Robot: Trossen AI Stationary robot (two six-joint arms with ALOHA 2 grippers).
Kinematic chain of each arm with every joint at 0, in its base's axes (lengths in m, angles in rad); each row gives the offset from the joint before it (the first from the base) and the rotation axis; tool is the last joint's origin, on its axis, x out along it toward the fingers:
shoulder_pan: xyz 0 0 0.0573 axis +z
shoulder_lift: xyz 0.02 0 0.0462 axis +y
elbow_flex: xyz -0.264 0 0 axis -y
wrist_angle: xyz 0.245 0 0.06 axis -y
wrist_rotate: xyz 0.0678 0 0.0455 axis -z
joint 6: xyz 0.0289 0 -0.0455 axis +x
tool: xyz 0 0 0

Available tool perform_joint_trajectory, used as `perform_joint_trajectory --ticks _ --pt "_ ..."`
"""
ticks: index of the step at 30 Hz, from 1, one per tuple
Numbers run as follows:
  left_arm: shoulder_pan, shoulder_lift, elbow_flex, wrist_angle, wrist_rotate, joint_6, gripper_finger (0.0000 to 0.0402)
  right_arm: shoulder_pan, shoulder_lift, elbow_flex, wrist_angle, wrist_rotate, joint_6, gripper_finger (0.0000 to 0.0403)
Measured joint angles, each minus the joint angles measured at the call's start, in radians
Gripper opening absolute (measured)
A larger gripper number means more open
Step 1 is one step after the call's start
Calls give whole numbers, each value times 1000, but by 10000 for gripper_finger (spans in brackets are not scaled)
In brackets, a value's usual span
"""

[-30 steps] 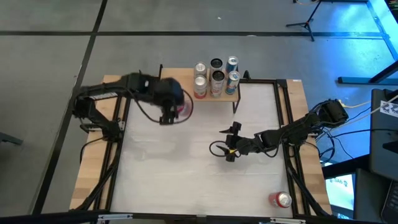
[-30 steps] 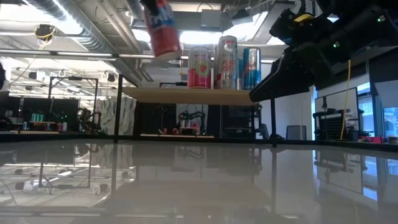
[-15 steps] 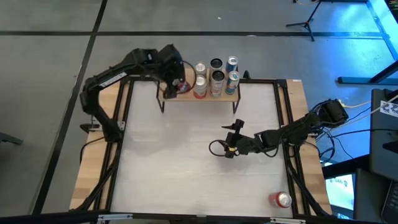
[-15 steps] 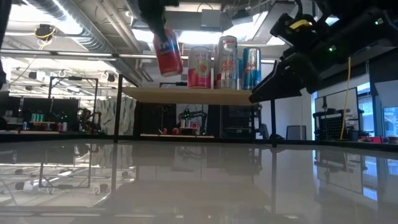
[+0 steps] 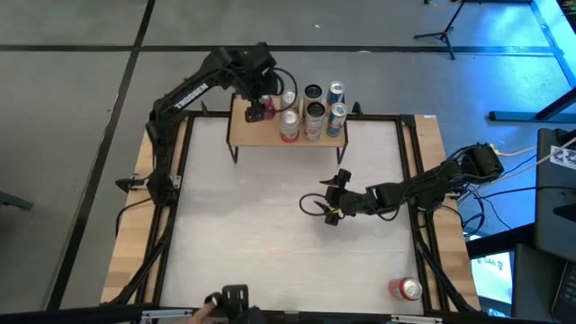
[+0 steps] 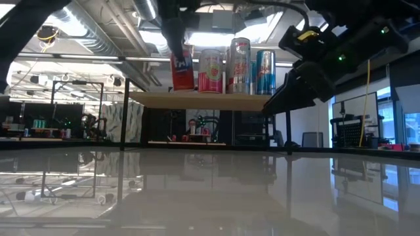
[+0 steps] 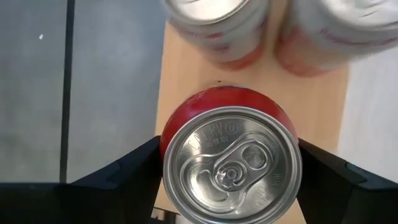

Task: Place canned beverage on shelf
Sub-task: Put the left red soda can on the shelf

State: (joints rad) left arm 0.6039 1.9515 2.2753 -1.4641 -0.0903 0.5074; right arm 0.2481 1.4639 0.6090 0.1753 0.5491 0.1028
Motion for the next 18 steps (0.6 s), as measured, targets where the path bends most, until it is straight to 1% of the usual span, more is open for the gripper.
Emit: perform_joint_trajectory --ticks 5,8,11,18 --pt "42 19 0 -12 22 64 284 0 0 0 0 -1 6 321" --pt "60 20 0 -9 93 106 284 0 0 0 0 -1 26 321" --pt "62 19 1 -6 128 118 284 0 0 0 0 -12 30 321" --pt "68 19 -19 5 139 132 284 0 0 0 1 -22 43 321"
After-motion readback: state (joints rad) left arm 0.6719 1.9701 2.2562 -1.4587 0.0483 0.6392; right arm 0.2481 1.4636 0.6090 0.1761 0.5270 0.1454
